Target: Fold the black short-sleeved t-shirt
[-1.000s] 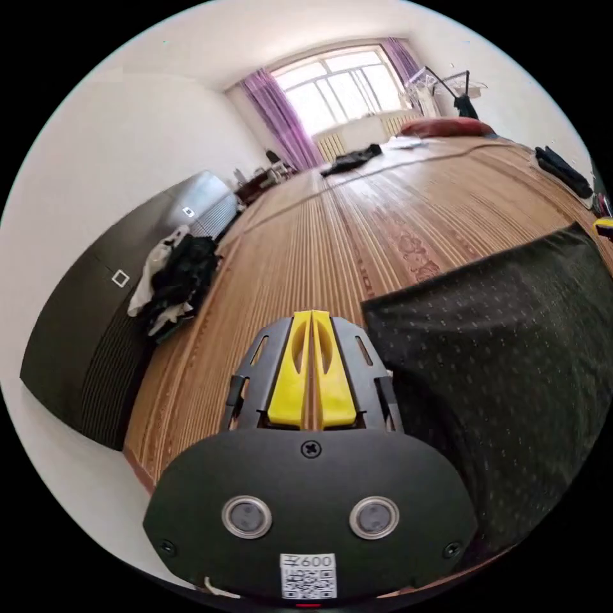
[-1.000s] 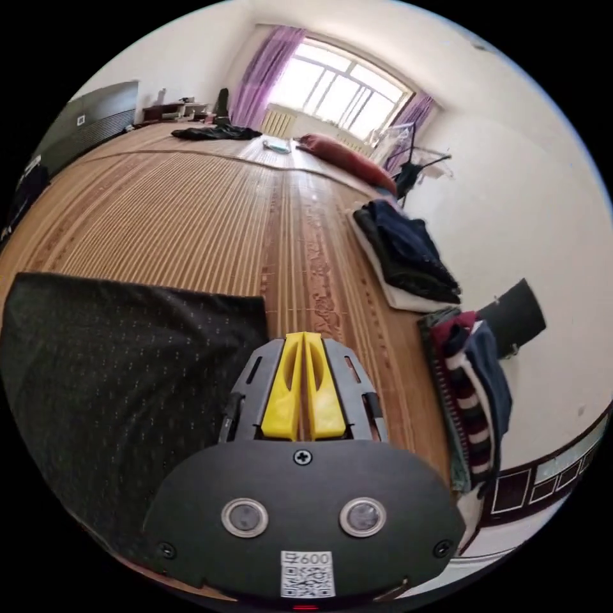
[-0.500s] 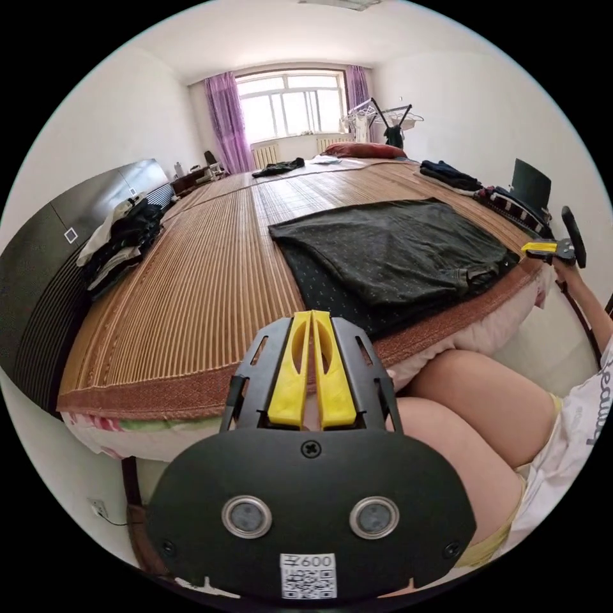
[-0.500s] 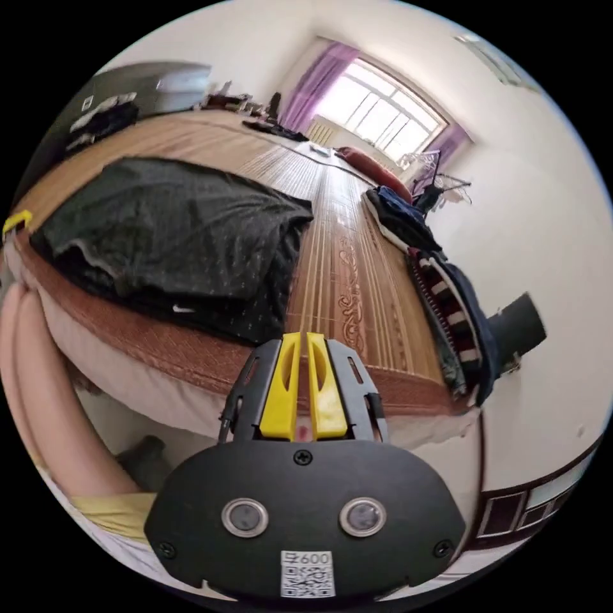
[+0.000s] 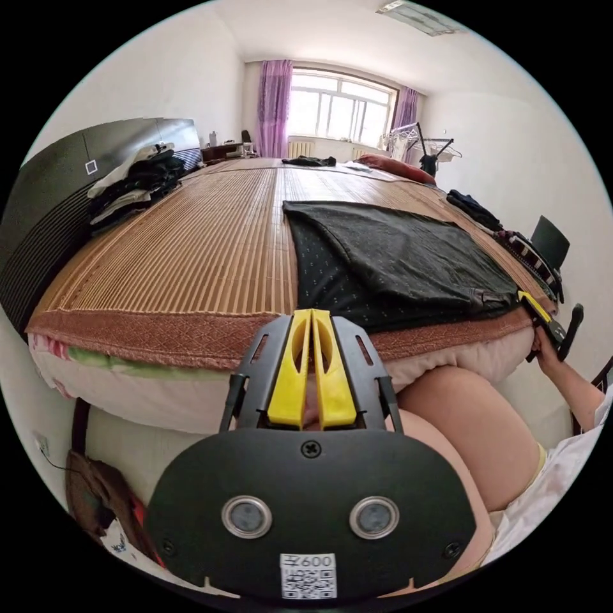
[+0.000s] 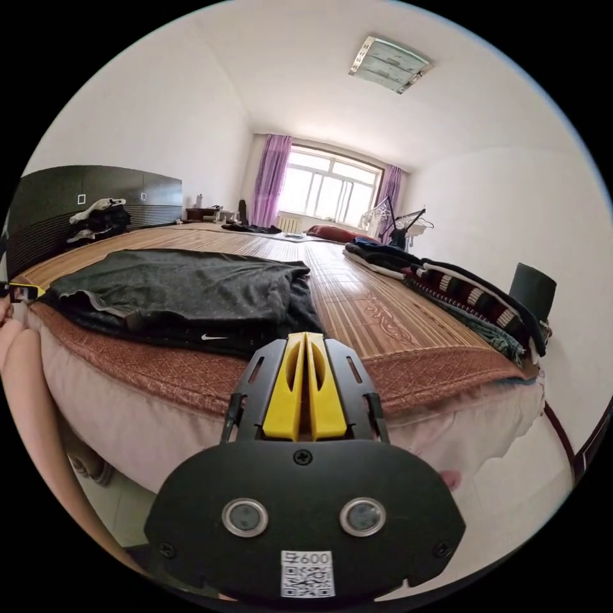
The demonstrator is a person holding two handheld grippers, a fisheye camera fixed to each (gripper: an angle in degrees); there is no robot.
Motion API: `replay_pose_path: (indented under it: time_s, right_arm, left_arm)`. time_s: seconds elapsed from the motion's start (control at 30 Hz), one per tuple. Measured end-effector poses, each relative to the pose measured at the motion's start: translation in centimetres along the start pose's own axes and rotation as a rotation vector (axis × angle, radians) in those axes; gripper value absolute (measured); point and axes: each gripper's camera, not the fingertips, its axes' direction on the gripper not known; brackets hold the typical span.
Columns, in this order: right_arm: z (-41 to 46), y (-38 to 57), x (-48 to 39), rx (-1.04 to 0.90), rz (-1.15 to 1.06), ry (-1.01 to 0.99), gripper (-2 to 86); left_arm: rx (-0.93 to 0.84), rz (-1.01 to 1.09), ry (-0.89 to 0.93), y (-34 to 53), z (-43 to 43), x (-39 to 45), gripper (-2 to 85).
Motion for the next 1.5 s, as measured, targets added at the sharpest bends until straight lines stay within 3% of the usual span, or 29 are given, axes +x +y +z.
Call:
replay_pose_path:
  time_s: [0.2,0.4,0.73,1.5]
  right_arm:
    - [1.8,3.6,2.3,0.038,0.039,-0.007,-0.8]
    - [3.8,6.2,4.4,0.056,0.061,-0.009,-0.8]
    - [6.3,10.3,8.0,0.106,0.18,-0.02,-0.8]
    - [12.6,12.5,12.1,0.128,0.16,-0.008,-0.8]
  left_arm:
    - [0.012,0.201,-0.369,2.3,4.6,7.1,0.1]
    - [0.059,0.149,-0.253,4.3,7.8,4.7,0.3]
    - [0.074,0.173,-0.312,6.1,13.3,5.0,0.4]
    - [0.101,0.176,-0.322,6.5,22.7,2.1,0.2]
